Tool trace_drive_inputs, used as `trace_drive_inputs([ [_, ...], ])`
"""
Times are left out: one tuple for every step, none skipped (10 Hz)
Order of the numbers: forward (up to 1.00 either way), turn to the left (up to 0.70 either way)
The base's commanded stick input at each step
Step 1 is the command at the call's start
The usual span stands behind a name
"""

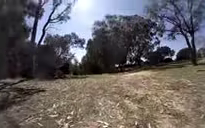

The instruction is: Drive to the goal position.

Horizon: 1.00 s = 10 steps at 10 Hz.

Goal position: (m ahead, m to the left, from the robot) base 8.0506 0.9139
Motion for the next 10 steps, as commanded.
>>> trace_drive_inputs([
  [1.0,-0.06],
  [1.0,-0.21],
  [1.0,-0.19],
  [1.0,-0.04],
  [1.0,0.0],
  [1.0,0.0],
  [1.0,0.0],
  [1.0,0.0],
  [1.0,0.0],
  [1.0,0.0],
])
